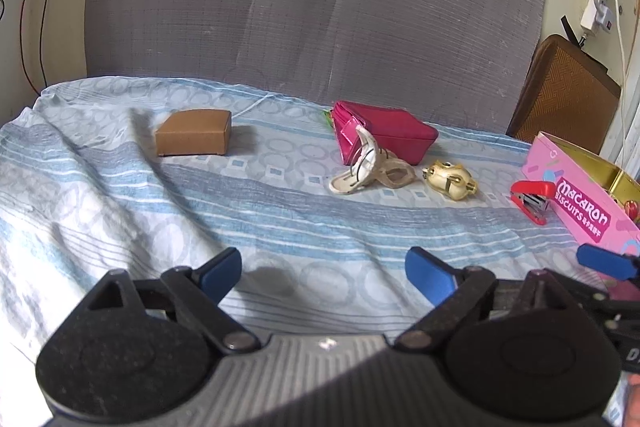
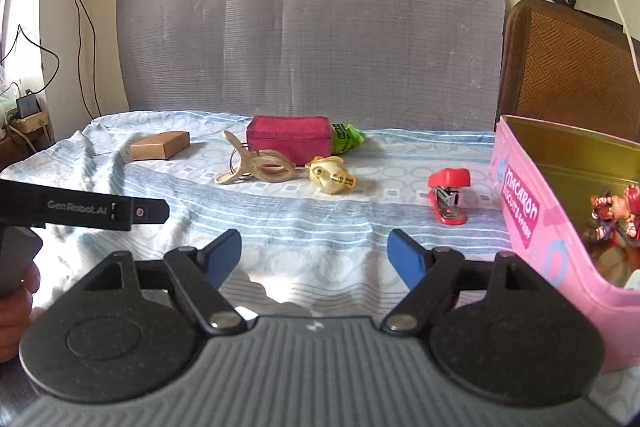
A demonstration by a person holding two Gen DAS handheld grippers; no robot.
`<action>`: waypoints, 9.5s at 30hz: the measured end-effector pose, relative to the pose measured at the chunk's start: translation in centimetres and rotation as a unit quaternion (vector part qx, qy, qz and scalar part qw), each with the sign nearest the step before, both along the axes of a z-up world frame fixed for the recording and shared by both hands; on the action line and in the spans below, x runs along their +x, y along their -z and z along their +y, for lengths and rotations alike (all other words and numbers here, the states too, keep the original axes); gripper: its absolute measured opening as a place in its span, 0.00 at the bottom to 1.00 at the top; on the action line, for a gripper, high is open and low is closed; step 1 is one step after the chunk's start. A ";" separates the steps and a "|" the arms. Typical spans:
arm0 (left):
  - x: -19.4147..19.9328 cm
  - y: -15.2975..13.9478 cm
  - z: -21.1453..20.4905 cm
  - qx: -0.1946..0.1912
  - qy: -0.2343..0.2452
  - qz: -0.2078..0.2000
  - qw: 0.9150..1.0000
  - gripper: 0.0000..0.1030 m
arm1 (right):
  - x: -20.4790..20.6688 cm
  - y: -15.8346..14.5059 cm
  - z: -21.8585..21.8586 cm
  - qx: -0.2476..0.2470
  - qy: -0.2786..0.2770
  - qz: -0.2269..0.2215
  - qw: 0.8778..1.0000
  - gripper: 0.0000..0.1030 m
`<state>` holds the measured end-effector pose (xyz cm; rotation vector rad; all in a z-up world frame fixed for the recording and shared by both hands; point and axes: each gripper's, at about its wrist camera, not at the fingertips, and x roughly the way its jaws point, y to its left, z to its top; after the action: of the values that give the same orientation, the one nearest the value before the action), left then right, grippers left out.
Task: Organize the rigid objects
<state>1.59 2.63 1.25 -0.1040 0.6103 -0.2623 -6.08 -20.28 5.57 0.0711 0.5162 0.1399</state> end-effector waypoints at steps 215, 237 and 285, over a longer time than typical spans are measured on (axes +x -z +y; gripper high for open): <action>-1.0 0.2 -1.5 0.009 0.042 0.012 0.999 0.82 | -4.4 1.3 -3.2 0.007 0.002 0.047 0.999 0.75; -1.2 0.2 -1.6 0.010 0.042 0.011 0.999 0.84 | -4.5 1.3 -3.3 0.009 0.003 0.045 0.999 0.75; -0.9 -0.5 2.5 -0.054 -0.066 -0.028 0.996 0.89 | 2.2 -0.2 -0.2 0.031 -0.016 0.026 0.999 0.03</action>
<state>0.66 5.18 1.78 -0.2396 0.5301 -0.1695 -3.83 -20.51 5.77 0.1265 0.5660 0.1855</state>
